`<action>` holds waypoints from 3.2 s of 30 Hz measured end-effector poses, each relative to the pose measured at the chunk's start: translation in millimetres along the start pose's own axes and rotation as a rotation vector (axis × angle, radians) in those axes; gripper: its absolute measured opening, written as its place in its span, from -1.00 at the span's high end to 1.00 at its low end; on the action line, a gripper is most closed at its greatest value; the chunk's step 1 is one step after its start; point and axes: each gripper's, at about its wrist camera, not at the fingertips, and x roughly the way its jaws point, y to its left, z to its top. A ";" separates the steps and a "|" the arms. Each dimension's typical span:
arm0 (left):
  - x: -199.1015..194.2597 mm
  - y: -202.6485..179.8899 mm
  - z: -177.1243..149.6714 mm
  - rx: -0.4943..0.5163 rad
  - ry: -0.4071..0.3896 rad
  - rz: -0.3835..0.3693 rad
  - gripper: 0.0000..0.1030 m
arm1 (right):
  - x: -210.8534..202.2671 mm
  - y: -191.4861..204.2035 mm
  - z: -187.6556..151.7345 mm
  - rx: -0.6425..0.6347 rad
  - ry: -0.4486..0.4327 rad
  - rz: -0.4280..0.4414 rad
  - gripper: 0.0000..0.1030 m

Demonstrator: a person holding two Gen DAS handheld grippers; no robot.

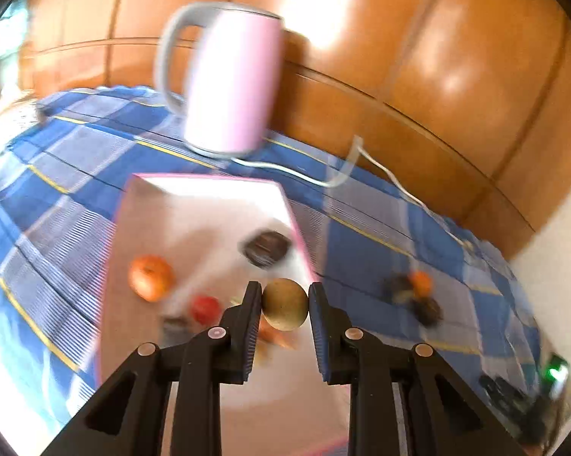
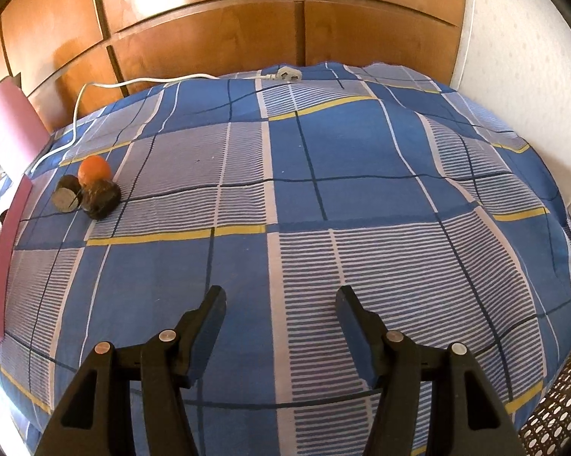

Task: Organize fruits
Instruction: 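Carry the tan ball with the left gripper over the tray, then open the left gripper to drop the tan ball into the tray, then reach the right gripper toward the dark round fruit on the bed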

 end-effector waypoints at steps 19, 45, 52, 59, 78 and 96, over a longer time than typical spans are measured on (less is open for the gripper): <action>10.3 18.7 -0.7 -0.037 -0.031 0.155 0.08 | -3.7 9.0 0.2 -0.030 0.003 -0.023 -0.18; -24.2 -24.8 -44.8 0.063 -0.012 0.133 -0.27 | -2.5 15.7 -1.8 -0.028 0.008 0.016 -0.18; -25.1 -26.1 -50.1 0.062 -0.006 0.139 -0.33 | -1.8 17.0 -1.5 -0.029 0.010 0.021 -0.18; -29.4 -19.3 -54.3 0.029 -0.012 0.149 -0.50 | -1.8 17.8 -0.9 -0.028 0.011 0.027 -0.18; -30.3 -7.3 -76.4 0.019 0.030 0.168 -0.50 | -1.0 56.0 11.6 -0.140 0.016 0.155 -0.18; -40.2 13.9 -79.0 -0.035 0.007 0.214 -0.57 | 21.8 146.4 57.9 -0.452 0.013 0.253 -0.22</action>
